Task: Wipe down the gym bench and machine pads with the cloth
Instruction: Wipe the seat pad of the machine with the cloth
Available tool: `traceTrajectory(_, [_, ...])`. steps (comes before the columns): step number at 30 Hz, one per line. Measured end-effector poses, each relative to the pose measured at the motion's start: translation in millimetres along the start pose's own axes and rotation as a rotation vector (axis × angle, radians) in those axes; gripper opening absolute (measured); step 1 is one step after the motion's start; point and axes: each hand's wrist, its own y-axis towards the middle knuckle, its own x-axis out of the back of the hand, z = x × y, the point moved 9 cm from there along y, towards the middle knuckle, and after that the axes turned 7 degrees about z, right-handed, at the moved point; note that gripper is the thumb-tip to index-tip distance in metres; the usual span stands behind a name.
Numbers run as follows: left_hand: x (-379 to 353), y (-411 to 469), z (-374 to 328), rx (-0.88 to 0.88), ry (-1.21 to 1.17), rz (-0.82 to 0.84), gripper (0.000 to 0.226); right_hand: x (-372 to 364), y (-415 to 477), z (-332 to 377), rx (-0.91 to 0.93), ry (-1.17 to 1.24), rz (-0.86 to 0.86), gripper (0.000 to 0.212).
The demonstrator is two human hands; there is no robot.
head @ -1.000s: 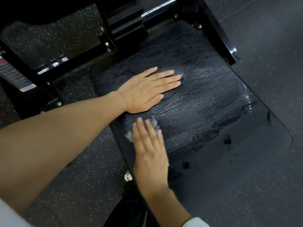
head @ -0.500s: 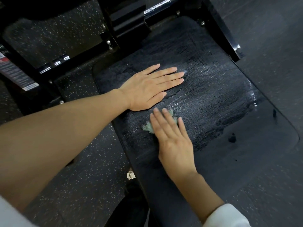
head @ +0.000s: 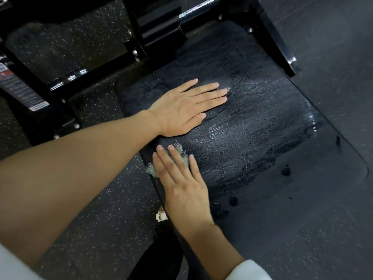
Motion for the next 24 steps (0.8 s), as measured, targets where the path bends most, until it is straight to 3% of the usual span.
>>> traceTrajectory(4, [-2.2, 0.2, -1.1, 0.013, 0.022, 0.011, 0.058, 13.7, -6.6, -44.2, -0.037, -0.024, -0.044, 0.067])
traceTrajectory(8, [-2.0, -2.0, -2.0, 0.048, 0.020, 0.006, 0.058, 24.3, -10.8, -91.2, -0.119, 0.002, -0.073, 0.054])
traceTrajectory(13, [-1.9, -4.8, -3.4, 0.101, 0.026, 0.002, 0.059, 23.9, -10.1, -72.3, -0.173, 0.110, -0.159, 0.052])
traceTrajectory(18, [-2.7, -6.4, -7.1, 0.157, 0.027, -0.004, 0.059, 6.4, -15.8, -28.7, -0.030, 0.023, -0.106, 0.052])
traceTrajectory(24, [-4.0, -9.1, -12.5, 0.231, 0.018, -0.001, 0.060, 12.5, -17.1, -61.2, 0.094, -0.149, -0.120, 0.047])
